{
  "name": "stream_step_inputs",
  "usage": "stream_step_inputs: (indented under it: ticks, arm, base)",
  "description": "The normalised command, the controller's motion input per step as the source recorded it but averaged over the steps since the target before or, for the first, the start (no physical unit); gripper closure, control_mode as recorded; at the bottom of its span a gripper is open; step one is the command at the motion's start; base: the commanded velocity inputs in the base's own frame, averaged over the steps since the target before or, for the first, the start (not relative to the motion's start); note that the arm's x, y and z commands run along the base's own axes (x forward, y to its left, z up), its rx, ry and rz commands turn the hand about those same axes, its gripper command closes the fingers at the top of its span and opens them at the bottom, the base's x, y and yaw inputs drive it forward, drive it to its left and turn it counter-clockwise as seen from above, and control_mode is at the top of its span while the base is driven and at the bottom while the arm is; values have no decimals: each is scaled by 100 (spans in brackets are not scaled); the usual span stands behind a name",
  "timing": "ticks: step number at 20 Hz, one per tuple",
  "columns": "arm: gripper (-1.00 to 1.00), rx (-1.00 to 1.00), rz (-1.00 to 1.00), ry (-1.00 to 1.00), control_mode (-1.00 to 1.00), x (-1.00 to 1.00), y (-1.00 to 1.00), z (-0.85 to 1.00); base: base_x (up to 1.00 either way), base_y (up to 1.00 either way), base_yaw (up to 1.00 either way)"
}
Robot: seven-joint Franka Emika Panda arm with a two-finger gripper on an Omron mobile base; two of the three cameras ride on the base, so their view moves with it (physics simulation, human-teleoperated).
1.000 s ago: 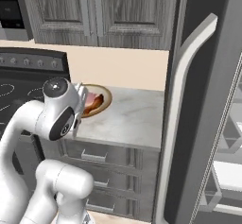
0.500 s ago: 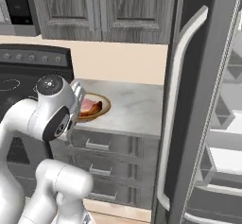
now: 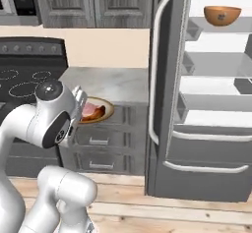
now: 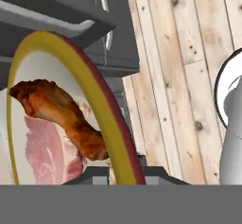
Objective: Place the bowl with the sweet potato and avocado on the top shelf of the fridge. Place the bowl with the steak and chicken drumstick on the second highest shelf of the fridge.
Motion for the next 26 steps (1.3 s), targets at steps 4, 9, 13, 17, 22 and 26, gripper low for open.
stream_step_inputs:
  ticks: [4,9,13,17,22,26]
  arm:
    - [100,0,0,0,100,0,0,0]
    - [100,0,0,0,100,0,0,0]
    - [100,0,0,0,100,0,0,0]
    - [100,0,0,0,100,0,0,0]
    - [100,0,0,0,100,0,0,0]
    - [100,0,0,0,100,0,0,0]
  base:
    - [-85,-81,-38]
    - [4,-100,-27]
    - [89,-100,-8]
    - [100,-88,3]
    - [68,-56,37]
    - [44,-7,54]
